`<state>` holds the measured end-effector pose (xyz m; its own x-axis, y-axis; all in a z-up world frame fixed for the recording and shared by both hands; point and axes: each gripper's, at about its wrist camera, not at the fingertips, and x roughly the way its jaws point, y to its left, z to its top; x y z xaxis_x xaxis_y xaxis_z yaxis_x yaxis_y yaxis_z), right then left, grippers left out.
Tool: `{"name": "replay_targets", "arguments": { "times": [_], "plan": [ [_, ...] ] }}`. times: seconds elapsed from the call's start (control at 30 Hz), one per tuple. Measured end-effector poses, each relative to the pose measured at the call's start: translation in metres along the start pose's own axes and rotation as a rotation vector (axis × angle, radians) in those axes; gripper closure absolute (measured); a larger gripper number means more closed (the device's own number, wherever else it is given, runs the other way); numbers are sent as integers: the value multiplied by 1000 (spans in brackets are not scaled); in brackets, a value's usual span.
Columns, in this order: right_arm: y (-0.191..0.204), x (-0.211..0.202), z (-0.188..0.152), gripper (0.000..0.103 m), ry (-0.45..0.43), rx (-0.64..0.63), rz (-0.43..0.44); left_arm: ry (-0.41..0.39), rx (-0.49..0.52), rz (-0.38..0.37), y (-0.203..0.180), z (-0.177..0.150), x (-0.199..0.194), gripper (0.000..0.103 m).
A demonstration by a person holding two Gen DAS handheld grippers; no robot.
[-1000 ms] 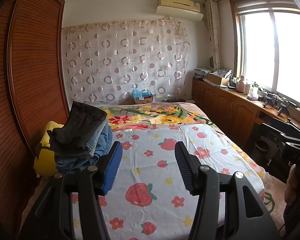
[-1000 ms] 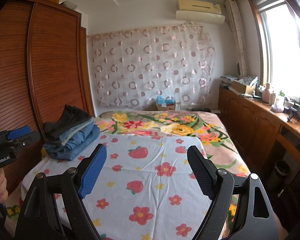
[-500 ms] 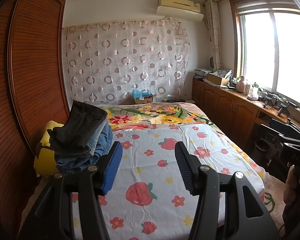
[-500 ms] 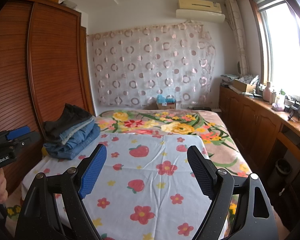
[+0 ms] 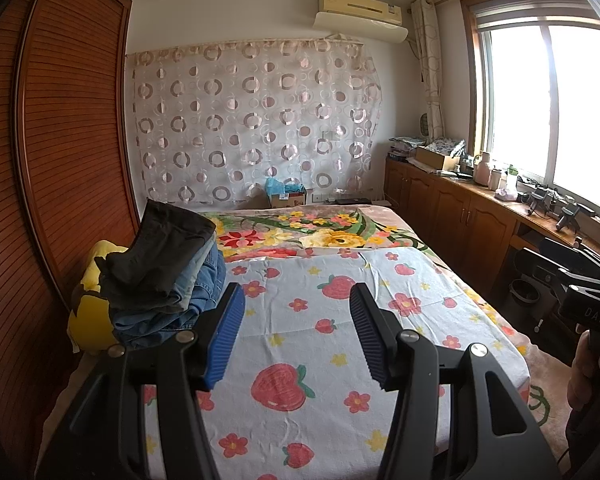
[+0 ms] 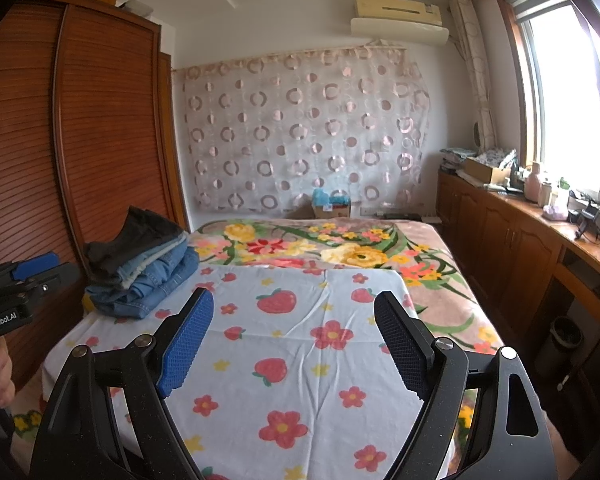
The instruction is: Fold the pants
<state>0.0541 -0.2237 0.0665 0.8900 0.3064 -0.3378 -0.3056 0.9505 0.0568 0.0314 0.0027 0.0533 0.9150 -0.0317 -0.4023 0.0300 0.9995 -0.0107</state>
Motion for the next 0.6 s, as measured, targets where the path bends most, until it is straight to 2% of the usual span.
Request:
{"name": "replay_targets", "arguments": {
  "times": [0.6],
  "plan": [
    [0,0,1,18,1,2,1,0,-2,0,0,-1,0,49]
  ]
}}
